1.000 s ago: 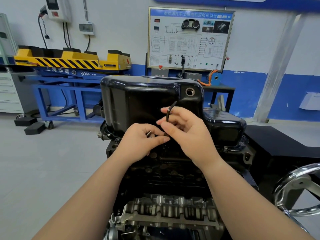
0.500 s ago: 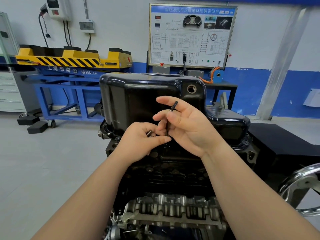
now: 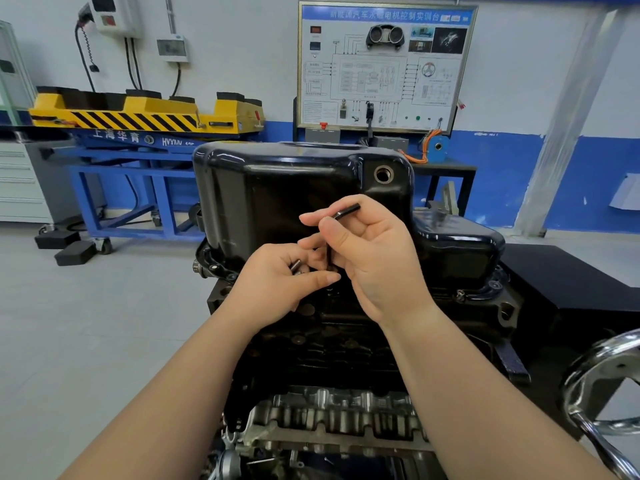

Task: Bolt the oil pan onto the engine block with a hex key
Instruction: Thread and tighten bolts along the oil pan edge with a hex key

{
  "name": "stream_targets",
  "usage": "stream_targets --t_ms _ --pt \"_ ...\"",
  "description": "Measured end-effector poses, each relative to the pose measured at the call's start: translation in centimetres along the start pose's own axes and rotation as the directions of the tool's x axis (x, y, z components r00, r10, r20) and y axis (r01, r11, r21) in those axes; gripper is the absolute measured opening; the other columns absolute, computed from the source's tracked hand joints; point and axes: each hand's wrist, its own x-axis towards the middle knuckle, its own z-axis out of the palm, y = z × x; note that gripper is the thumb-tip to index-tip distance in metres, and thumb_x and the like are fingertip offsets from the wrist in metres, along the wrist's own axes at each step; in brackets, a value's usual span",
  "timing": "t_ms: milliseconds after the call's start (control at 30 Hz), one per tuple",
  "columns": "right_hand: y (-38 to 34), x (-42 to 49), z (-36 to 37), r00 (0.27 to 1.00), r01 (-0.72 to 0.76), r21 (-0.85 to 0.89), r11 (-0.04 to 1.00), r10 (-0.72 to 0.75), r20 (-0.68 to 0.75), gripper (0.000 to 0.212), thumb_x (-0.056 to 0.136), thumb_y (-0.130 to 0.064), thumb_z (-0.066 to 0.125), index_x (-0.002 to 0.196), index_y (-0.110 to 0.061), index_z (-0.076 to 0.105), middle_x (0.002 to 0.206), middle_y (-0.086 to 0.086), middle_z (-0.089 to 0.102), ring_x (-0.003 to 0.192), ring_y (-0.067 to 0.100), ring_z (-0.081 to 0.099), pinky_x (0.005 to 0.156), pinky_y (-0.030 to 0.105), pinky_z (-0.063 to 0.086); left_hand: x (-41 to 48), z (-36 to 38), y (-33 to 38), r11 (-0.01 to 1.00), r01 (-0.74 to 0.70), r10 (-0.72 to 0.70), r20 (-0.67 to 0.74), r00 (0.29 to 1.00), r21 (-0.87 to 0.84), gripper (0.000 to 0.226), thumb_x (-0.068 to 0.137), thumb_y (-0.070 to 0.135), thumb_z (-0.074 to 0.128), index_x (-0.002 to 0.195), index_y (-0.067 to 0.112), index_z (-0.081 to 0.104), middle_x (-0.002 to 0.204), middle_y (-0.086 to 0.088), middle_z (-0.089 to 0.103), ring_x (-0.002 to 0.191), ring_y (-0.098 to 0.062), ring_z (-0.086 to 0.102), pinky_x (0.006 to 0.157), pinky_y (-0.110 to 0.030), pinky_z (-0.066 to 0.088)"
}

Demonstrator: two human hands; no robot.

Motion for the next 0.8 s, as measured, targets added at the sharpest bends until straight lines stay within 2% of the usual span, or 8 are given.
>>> stream_targets --t_ms 100,233,400,533,633,733,800 --pt "0.3 -0.3 0.7 0.995 0.049 -0.038 0.998 -0.052 -0.086 0.01 0.086 -0.001 0.059 0.083 -0.01 0.062 0.082 0.004 0.072 0.067 0.017 0.067 0.059 0.024 0.053 0.0 0.0 0.0 1.0 0.015 -0.015 -0.001 1.0 -0.008 0.014 0.078 0.02 0.072 0.078 0.006 0.069 0.043 -0.001 0.049 0.037 -0.008 0.042 0.047 -0.018 0.04" --pt "0.5 -0.5 1.6 0.975 0.092 -0.091 0.992 -0.108 -0.193 0.002 0.078 -0.01 0.065 0.078 -0.013 0.064 0.076 0.012 0.069 0.063 0.018 0.065 0.056 0.026 0.051 0.1 -0.1 0.0 0.999 0.039 -0.039 0.003 0.999 -0.009 0.019 0.078 0.022 0.072 0.083 0.004 0.07 0.05 -0.014 0.054 0.038 -0.008 0.043 0.047 -0.02 0.04" --pt "1.2 -0.8 2.1 0.95 0.134 -0.136 0.982 -0.166 -0.265 0.006 0.083 -0.005 0.064 0.084 0.001 0.064 0.07 0.013 0.065 0.064 0.017 0.064 0.058 0.026 0.052 0.1 -0.1 0.0 0.999 0.036 -0.036 0.01 0.999 -0.031 0.015 0.075 0.028 0.07 0.075 0.013 0.071 0.055 -0.019 0.057 0.04 -0.015 0.046 0.045 -0.024 0.041" --pt "1.2 -0.7 2.0 0.947 0.155 -0.182 0.971 -0.198 -0.252 0.003 0.086 -0.006 0.062 0.084 -0.003 0.062 0.069 0.005 0.065 0.062 0.015 0.064 0.058 0.024 0.052 0.1 0.0 -0.3 0.999 0.037 -0.036 0.015 0.999 -0.03 0.027 0.071 0.036 0.068 0.074 0.009 0.069 0.055 -0.019 0.057 0.04 -0.015 0.046 0.044 -0.024 0.04" --pt "1.0 -0.5 1.5 0.962 0.135 -0.167 0.977 -0.169 -0.214 0.005 0.091 -0.011 0.055 0.086 -0.009 0.057 0.069 0.002 0.066 0.059 0.014 0.061 0.059 0.026 0.052 0.2 0.3 -0.4 0.999 0.033 -0.033 -0.01 0.999 -0.028 0.024 0.072 0.037 0.07 0.075 0.014 0.072 0.054 -0.015 0.058 0.038 -0.012 0.045 0.043 -0.023 0.037" --pt "1.2 -0.8 1.0 0.986 0.064 -0.192 0.979 -0.092 -0.142 0.009 0.095 -0.016 0.049 0.094 -0.013 0.056 0.064 -0.002 0.06 0.062 0.01 0.057 0.067 0.025 0.052 0.2 0.5 -0.3 0.999 0.03 -0.031 -0.043 0.999 -0.01 0.032 0.069 0.043 0.068 0.065 0.011 0.066 0.046 -0.006 0.051 0.037 -0.01 0.043 0.043 -0.022 0.037" --pt "1.3 -1.1 1.0 0.989 0.047 -0.279 0.959 -0.084 -0.121 0.016 0.097 -0.013 0.044 0.092 -0.012 0.059 0.061 -0.002 0.053 0.062 0.008 0.053 0.07 0.021 0.051 0.1 0.5 0.1 0.999 0.02 -0.018 -0.05 0.999 0.028 0.03 0.066 0.046 0.065 0.057 0.018 0.062 0.043 -0.001 0.048 0.038 -0.008 0.043 0.043 -0.022 0.037"
